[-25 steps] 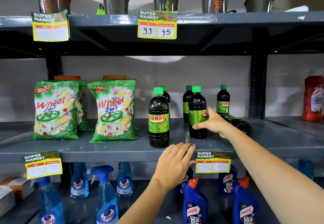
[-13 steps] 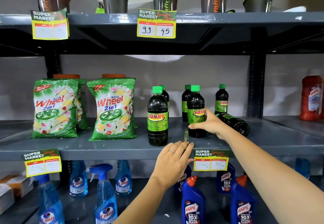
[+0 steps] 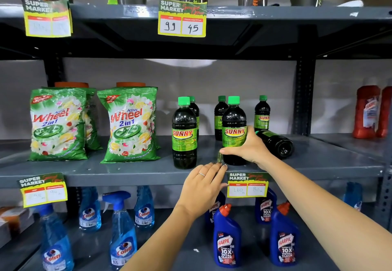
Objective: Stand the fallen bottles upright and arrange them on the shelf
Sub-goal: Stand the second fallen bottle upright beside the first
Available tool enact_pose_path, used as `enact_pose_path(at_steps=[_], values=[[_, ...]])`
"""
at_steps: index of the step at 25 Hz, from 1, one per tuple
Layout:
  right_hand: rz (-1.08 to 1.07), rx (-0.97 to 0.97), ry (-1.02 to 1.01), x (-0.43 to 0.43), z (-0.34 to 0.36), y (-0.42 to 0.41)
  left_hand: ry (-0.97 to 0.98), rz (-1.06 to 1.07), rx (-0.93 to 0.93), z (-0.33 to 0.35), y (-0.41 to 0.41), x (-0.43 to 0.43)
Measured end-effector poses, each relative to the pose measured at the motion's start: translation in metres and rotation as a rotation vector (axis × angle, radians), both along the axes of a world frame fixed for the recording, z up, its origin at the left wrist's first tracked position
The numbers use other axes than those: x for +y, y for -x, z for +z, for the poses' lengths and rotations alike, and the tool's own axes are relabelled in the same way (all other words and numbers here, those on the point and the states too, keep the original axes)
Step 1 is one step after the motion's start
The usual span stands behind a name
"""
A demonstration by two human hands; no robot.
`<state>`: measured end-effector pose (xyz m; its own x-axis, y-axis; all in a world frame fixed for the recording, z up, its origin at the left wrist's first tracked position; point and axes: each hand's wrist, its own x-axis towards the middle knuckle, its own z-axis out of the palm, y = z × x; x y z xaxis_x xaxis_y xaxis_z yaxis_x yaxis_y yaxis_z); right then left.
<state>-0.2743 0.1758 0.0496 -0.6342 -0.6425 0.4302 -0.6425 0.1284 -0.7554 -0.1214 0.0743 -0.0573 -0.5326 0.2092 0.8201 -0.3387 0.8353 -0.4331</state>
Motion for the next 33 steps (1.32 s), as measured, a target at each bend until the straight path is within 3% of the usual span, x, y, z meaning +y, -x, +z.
enact_pose_path(at_steps=[9,12,15,17,19,21,23,26,29,33], values=[[0.058,-0.025,0.030,0.016,-0.002,-0.014,-0.097,0.013,-0.056,0.004,-0.005,0.010],[0.012,-0.089,0.318,0.029,0.010,-0.012,-0.196,-0.054,-0.038,0.008,-0.012,0.017],[-0.196,0.014,0.550,0.052,0.032,0.012,-0.222,-0.163,0.055,0.022,-0.013,0.040],[-0.337,0.099,0.409,0.061,0.041,0.049,-0.211,-0.221,0.039,0.041,0.003,0.067],[-0.435,0.122,0.076,0.063,0.046,0.088,-0.279,-0.248,-0.091,0.060,0.028,0.092],[-0.392,-0.035,-0.244,0.060,0.043,0.110,-0.393,-0.177,-0.293,0.069,0.056,0.107],[-0.249,-0.292,-0.363,0.054,0.037,0.114,-0.480,-0.011,-0.466,0.068,0.079,0.115],[-0.120,-0.379,-0.375,0.053,0.033,0.117,-0.449,0.192,-0.480,0.066,0.100,0.123],[-0.076,-0.375,-0.207,0.055,0.030,0.122,-0.369,0.247,-0.444,0.068,0.106,0.127],[-0.270,-0.071,-0.093,0.051,0.021,0.129,-0.362,0.266,-0.445,0.071,0.104,0.127]])
